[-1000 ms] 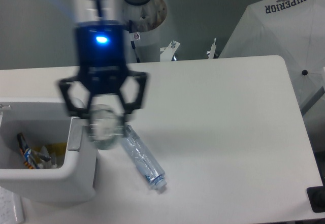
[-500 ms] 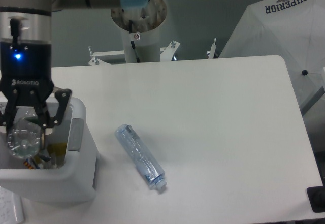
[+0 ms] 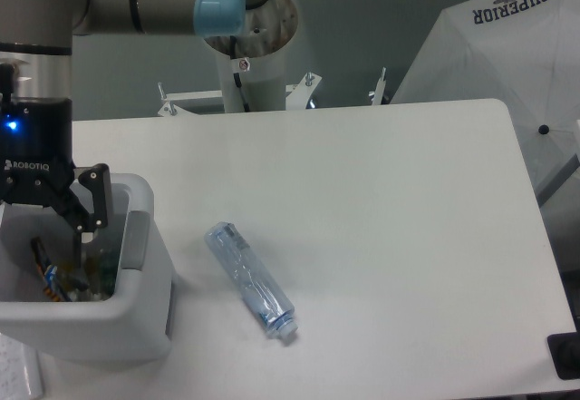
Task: Place the trash in the trash can
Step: 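Open the gripper to drop the cup into the bin, then move the gripper over the clear plastic water bottle and lower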
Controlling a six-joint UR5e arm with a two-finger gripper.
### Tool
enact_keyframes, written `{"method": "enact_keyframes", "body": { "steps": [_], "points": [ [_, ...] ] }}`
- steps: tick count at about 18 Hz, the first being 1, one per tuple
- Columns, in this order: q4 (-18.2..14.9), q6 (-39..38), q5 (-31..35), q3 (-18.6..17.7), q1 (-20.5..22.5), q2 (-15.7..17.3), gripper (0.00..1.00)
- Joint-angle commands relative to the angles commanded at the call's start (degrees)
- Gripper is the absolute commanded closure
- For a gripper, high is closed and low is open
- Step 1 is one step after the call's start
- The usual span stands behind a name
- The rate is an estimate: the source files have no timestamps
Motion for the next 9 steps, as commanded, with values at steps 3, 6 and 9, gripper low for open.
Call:
{"method": "enact_keyframes", "body": {
  "steps": [3, 6, 9],
  "points": [
    [0.09, -2.62, 3.53, -1.58, 5.17, 0.36, 0.0],
    [0.17, -6.5, 3.53, -4.91, 10.44, 0.44, 0.0],
    [1.22, -6.77, 3.71, -8.78, 13.79, 0.09, 0.0]
  ]
}}
